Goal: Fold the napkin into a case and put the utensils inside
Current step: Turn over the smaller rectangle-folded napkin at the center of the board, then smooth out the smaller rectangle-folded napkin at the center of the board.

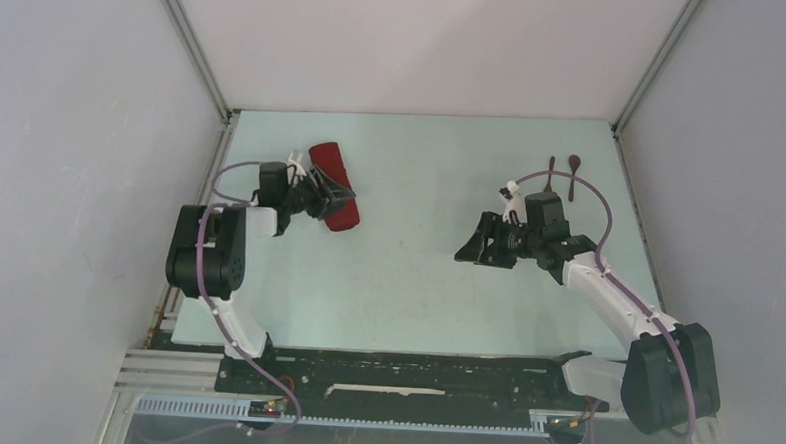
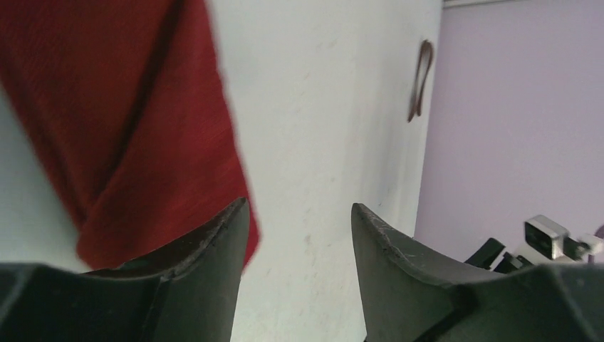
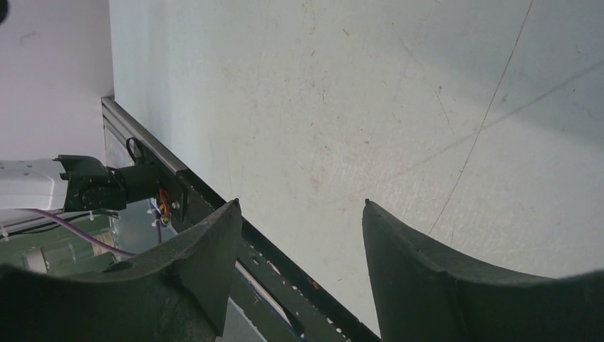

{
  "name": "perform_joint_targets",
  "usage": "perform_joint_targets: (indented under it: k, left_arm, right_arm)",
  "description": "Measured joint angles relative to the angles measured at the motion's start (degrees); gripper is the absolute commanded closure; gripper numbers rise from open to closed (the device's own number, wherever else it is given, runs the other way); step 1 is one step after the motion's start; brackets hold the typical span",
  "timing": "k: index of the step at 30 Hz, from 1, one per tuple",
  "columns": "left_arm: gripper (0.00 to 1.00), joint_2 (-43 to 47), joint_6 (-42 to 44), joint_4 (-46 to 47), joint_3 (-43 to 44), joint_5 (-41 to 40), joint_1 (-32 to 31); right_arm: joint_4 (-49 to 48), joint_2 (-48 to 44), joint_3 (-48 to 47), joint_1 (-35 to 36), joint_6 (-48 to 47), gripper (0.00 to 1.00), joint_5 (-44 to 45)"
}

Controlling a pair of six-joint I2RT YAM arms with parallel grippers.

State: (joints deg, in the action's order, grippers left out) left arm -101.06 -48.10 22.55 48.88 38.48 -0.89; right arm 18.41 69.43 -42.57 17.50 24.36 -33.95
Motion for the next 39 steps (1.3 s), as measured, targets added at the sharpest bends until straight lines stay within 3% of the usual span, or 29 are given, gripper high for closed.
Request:
perform_joint_targets:
  k: [7, 16, 21, 27, 36, 39]
  left_arm:
    - [0.39, -5.1, -1.4, 0.3, -2.7, 1.0, 0.5]
    - [0.36, -6.6, -3.7, 3.1, 13.8, 3.5, 2.8]
    - [0.29, -16.6, -11.7, 13.0, 16.4, 3.7, 2.7]
    - [0.29, -29.0, -20.4, 15.7, 21.2, 4.5, 3.5]
    - [0.27, -28.3, -21.4, 16.7, 31.2, 4.4, 5.4]
    - [0.27, -28.9, -20.9, 14.0, 35.1, 4.4, 5.7]
  right_arm:
    - [0.0, 0.0, 0.0, 0.2, 0.0, 0.28, -0.2]
    - [-0.7, 0.1, 0.0, 0.2, 0.1, 0.19, -0.2]
    - [-2.0, 0.9, 0.0, 0.2, 0.7, 0.18, -0.9]
    - [-1.9, 1.2, -0.9, 0.2, 1.2, 0.16, -1.0]
    - [-4.6, 5.6, -2.5, 2.8, 2.2, 0.12, -0.8]
    - [-5.4, 8.7, -3.6, 5.1, 3.2, 0.06, -0.7]
